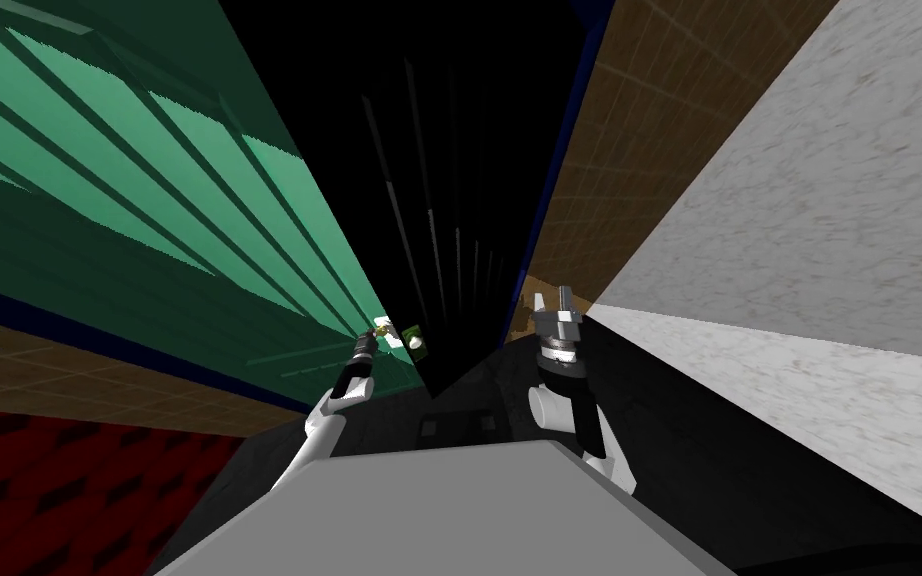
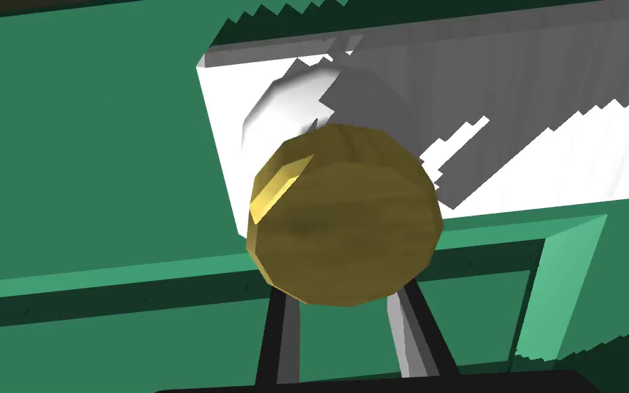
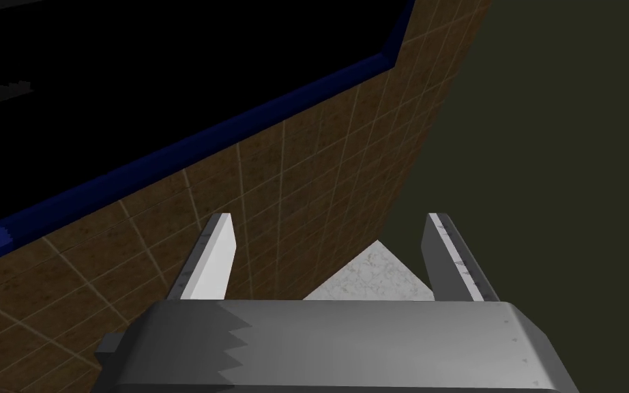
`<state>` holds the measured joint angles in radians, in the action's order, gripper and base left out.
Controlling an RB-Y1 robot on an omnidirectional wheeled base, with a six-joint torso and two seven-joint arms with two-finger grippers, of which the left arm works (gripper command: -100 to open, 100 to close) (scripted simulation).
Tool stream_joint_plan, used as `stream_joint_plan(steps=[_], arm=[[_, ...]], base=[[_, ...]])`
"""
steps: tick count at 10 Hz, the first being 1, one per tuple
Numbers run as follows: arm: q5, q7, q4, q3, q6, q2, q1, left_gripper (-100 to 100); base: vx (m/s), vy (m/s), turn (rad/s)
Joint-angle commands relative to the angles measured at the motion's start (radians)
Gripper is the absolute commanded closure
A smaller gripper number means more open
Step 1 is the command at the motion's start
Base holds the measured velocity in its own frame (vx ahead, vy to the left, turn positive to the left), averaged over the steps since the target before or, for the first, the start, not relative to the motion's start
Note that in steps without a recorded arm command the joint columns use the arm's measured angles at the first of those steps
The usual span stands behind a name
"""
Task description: Pull the door open
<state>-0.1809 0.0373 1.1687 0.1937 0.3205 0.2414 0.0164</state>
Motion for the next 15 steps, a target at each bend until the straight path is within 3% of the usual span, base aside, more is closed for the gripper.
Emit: stream_joint_plan(steps=[1, 2, 3, 8, 9, 10, 12, 15], arm=[[-0.003, 0.003, 0.0, 0.019, -0.008, 0.021, -0.021, 100], [-0.004, 0.005, -0.001, 0.02, -0.007, 0.026, -0.024, 100], [-0.004, 0.01, -0.003, 0.004, 0.0, 0.021, -0.02, -100], [-0.001, 0.026, 0.03, -0.053, 0.001, 0.001, -0.015, -100], [-0.001, 0.021, 0.027, -0.042, -0.003, 0.003, -0.018, -100], [-0.004, 0.018, 0.013, -0.013, -0.001, 0.02, -0.03, -100], [-0.006, 0.014, -0.001, 0.014, 0.001, 0.035, -0.039, -100], [-0.006, 0.01, -0.011, 0.026, 0.004, 0.036, -0.034, -100]], base=[[-0.194, 0.134, 0.073], [-0.215, 0.094, 0.004], [-0.208, -0.008, -0.055], [-0.201, -0.073, -0.062], [-0.074, -0.026, -0.026], [0.012, 0.038, 0.169], [0.084, 0.088, 0.122], [0.186, 0.047, 0.004]])
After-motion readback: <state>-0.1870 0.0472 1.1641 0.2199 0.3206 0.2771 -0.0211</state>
